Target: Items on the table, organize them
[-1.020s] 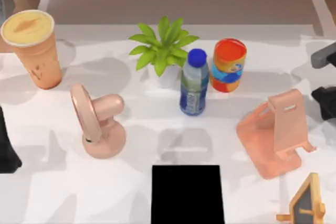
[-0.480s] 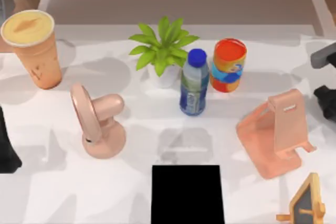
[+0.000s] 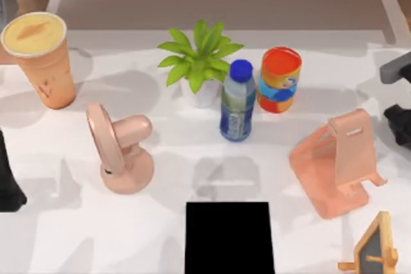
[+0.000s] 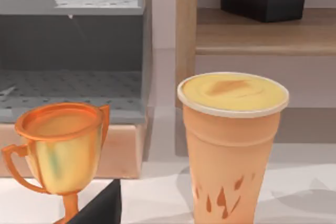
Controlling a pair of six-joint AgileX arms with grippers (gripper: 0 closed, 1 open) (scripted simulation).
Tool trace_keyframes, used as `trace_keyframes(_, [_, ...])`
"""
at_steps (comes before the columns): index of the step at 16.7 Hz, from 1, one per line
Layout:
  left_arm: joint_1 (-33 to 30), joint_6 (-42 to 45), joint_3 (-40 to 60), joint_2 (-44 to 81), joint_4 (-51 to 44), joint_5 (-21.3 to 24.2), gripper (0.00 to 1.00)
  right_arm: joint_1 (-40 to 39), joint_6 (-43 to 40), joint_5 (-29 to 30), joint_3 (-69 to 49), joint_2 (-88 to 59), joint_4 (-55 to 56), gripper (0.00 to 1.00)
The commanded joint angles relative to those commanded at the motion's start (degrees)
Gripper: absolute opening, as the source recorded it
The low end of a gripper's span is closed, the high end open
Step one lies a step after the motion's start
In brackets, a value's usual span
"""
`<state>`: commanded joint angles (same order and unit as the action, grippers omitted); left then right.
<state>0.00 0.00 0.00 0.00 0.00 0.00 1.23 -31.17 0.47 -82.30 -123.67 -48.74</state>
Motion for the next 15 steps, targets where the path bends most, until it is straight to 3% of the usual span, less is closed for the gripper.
trace_keyframes(15, [0.00, 0.00, 0.00, 0.00, 0.00, 0.00, 1.00, 0.03, 0.32, -0.81, -14.46, 7.45, -21.21, 0.00])
